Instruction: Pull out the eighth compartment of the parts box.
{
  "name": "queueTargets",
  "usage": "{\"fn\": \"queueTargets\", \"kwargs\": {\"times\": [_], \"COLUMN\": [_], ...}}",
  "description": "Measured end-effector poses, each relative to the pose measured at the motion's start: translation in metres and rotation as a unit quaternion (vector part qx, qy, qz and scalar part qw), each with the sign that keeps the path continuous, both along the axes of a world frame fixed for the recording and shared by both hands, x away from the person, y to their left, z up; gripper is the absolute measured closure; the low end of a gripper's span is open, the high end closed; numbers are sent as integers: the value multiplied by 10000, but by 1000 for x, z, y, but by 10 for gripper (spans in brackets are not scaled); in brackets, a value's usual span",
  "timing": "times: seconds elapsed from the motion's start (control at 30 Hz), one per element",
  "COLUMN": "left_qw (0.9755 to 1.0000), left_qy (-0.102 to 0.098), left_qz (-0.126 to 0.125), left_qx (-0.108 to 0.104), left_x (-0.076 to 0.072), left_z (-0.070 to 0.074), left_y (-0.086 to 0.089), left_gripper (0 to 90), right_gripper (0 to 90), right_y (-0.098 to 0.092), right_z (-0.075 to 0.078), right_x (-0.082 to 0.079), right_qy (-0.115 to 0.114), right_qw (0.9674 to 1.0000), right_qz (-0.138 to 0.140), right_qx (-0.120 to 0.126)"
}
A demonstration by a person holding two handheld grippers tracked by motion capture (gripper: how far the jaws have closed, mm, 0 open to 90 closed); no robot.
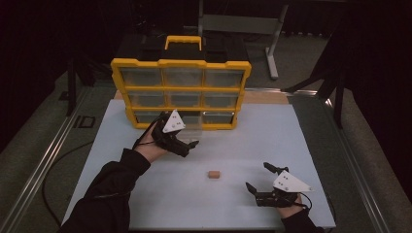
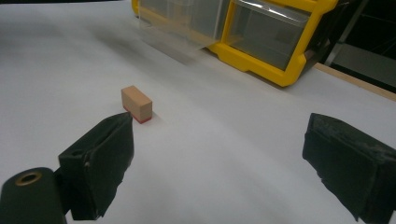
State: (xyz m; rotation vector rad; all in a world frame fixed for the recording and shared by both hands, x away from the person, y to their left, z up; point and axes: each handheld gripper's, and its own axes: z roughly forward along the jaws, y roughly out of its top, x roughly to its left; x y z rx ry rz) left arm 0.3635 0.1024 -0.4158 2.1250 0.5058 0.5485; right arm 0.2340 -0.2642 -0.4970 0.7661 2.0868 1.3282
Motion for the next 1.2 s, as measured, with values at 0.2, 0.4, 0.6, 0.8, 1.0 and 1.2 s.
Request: {"fn": "queueTargets", "kwargs": {"times": [0.2, 0.4, 0.6, 0.8, 1.0, 1.2], "left_qw": [9999, 9997, 9992, 9988, 9982, 9975], "left_qy": [-46, -81, -8, 29, 114, 129], "left_qz": [97, 178, 259, 385, 467, 585], "left_qx": [-95, -151, -312, -299, -369, -379], "left_x": [-7, -15, -25, -38, -47, -56], "left_z": [0, -2, -5, -15, -24, -33], "left_y": [11, 22, 32, 45, 54, 65], "left_gripper": [0, 0, 0, 0, 0, 0], "right_gripper": [89, 89, 89, 89, 89, 89], "right_y": [0, 0, 0, -1, 0, -1], "right_z": [0, 0, 1, 1, 1, 1], "right_x": [0, 0, 0, 0, 0, 0], "right_qy": [-2, 2, -16, -15, -12, 5], "right_qw": [10000, 10000, 10000, 10000, 10000, 10000], "right_qz": [1, 0, 2, 0, 6, 14], "right_qx": [5, 23, 25, 29, 15, 30]}}
